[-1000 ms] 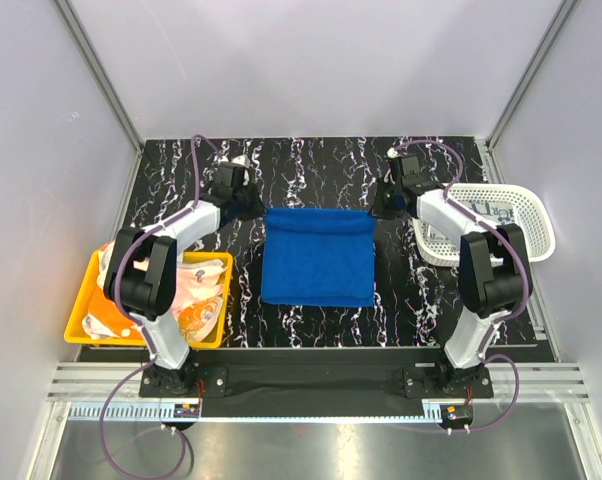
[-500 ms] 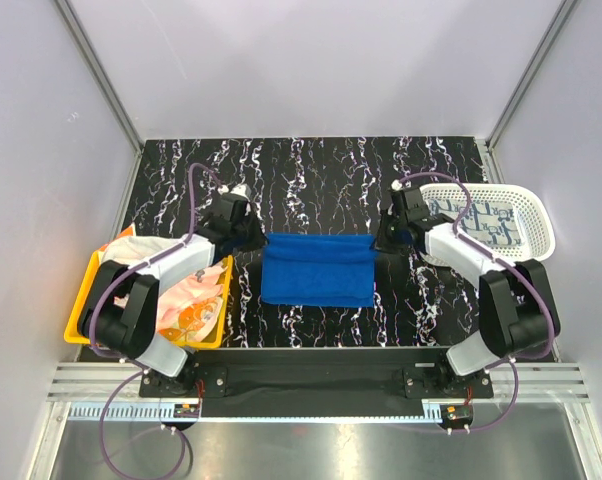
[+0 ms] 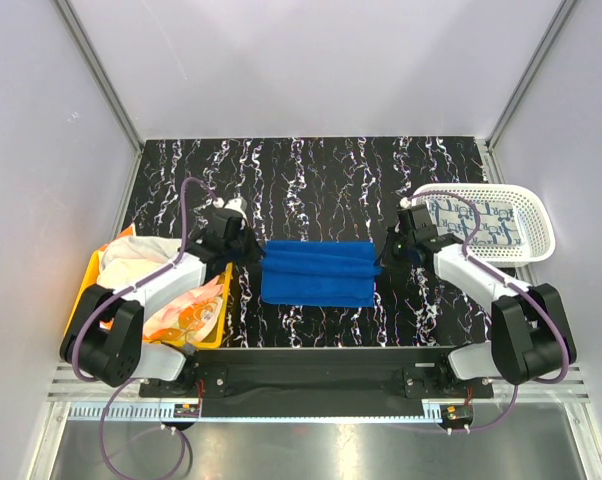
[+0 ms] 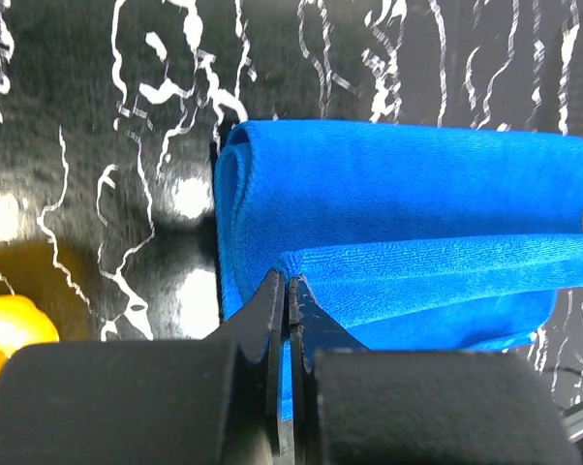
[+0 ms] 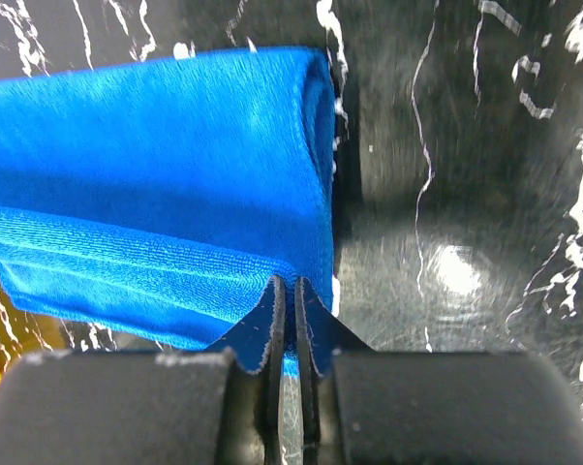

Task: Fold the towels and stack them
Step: Fold the towel

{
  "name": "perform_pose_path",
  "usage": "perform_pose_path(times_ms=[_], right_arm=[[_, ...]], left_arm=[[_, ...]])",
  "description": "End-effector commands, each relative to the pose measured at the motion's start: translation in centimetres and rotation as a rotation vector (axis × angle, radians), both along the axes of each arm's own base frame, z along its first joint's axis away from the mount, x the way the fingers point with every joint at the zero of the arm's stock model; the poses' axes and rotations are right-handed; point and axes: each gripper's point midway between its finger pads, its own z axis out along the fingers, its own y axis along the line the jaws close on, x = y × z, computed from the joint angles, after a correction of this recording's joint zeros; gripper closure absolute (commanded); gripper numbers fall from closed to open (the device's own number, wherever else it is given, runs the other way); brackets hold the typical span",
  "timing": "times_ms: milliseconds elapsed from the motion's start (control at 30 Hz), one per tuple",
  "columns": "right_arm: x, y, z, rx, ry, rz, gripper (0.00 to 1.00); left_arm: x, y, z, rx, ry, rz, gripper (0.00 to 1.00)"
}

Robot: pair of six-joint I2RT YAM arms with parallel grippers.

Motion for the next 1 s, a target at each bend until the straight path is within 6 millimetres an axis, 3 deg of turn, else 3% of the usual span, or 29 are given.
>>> perform_pose_path(times_ms=[0, 300, 567, 800, 967], right_arm=[[-0.3, 0.2, 0.7, 0.031, -0.033, -0.020, 1.00], [-1.5, 0.6, 0.4, 0.071, -0.025, -0.024, 1.00], [-2.3, 1.3, 0.6, 0.089, -0.033, -0.010, 1.00], [-2.6, 1.2, 1.3, 0.088, -0.046, -0.012, 1.00], [-3.1, 1.2, 0.8, 0.089, -0.034, -0.015, 1.00]], left_arm=[[0.2, 0.4, 0.7, 0.007, -0.055, 0.012, 1.00], [-1.0, -0.1, -0.6, -0.002, -0.035, 0.000, 1.00], [-1.8, -0.5, -0.4, -0.009, -0.038, -0.011, 1.00], [-2.1, -0.1, 0.9, -0.012, -0.065, -0.005, 1.00], [-3.0, -0.2, 0.1, -0.006, -0.044, -0.013, 1.00]])
